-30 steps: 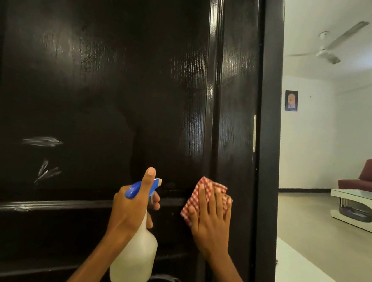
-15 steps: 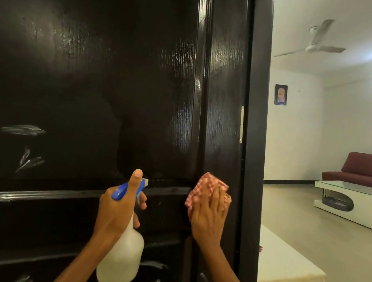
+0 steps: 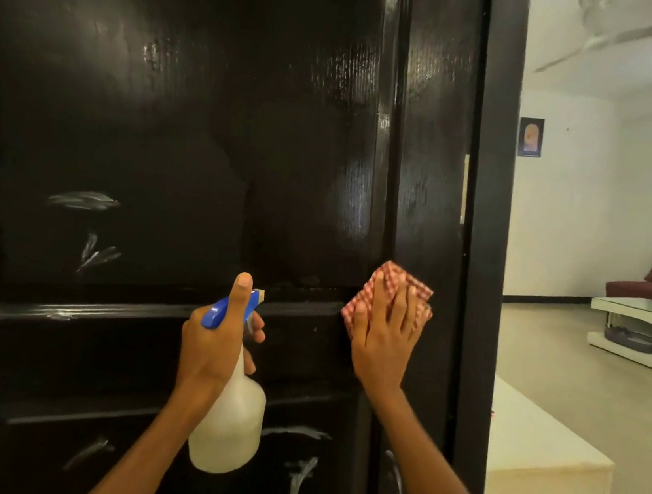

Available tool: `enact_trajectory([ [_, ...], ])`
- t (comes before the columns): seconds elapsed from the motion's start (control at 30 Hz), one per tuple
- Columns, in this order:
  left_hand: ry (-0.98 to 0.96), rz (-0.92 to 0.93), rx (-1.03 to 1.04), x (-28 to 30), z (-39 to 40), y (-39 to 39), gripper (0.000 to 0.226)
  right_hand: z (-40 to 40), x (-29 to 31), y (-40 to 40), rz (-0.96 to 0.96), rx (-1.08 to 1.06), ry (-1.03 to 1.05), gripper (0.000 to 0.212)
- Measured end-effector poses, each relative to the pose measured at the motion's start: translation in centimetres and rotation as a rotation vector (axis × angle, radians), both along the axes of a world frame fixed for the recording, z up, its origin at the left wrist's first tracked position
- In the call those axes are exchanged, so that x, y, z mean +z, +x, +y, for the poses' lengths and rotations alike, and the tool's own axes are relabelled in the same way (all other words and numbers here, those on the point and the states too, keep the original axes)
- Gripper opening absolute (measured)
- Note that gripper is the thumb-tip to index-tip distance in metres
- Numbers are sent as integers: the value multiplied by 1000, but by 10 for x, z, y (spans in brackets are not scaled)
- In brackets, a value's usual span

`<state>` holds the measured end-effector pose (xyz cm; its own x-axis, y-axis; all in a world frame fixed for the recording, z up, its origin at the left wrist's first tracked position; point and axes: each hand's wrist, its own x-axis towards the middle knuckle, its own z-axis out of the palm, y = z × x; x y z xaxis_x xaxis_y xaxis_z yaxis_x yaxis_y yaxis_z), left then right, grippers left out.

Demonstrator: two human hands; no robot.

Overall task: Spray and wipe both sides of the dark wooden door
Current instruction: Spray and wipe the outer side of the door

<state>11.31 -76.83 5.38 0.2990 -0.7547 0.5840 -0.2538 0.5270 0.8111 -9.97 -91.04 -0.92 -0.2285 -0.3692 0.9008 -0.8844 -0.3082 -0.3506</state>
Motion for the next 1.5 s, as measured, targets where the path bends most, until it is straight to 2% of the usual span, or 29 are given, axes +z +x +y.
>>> enact_trajectory([
  [0.1,6,22,51,-7,11,20,74,10,-28,58,71,67,16,70],
  [0.2,-9,35,108,-10,24,45,71,21,-23,115,325,193,-47,86],
  [0.3,-29,47,164,-9,35,69,70,33,-6,152,646,288,-96,73],
  [0.4,-38,29,208,-9,41,81,71,34,11,148,824,262,-119,66],
  [0.47,-25,26,207,-11,43,82,73,29,11,126,761,239,-162,60],
  [0.53,-9,27,202,-13,43,81,74,20,3,87,565,182,-193,56],
  [0.67,0,24,183,-14,44,75,73,14,-13,4,208,27,-58,58],
  [0.77,-3,16,177,-12,46,70,73,8,-13,11,13,3,16,61],
  [0.87,-15,10,174,-10,49,72,73,7,-3,46,-74,44,0,65],
  [1.07,-43,26,227,-3,55,95,74,26,66,132,247,142,-123,62],
  [1.17,-59,28,261,-3,57,105,73,38,77,179,604,232,-183,63],
  [1.27,-54,27,267,-3,55,106,73,33,81,176,895,237,-238,70],
  [1.33,-38,26,257,-5,52,100,74,26,80,152,884,207,-279,73],
  [1.5,-9,26,189,-8,44,80,77,6,55,45,629,72,-298,69],
])
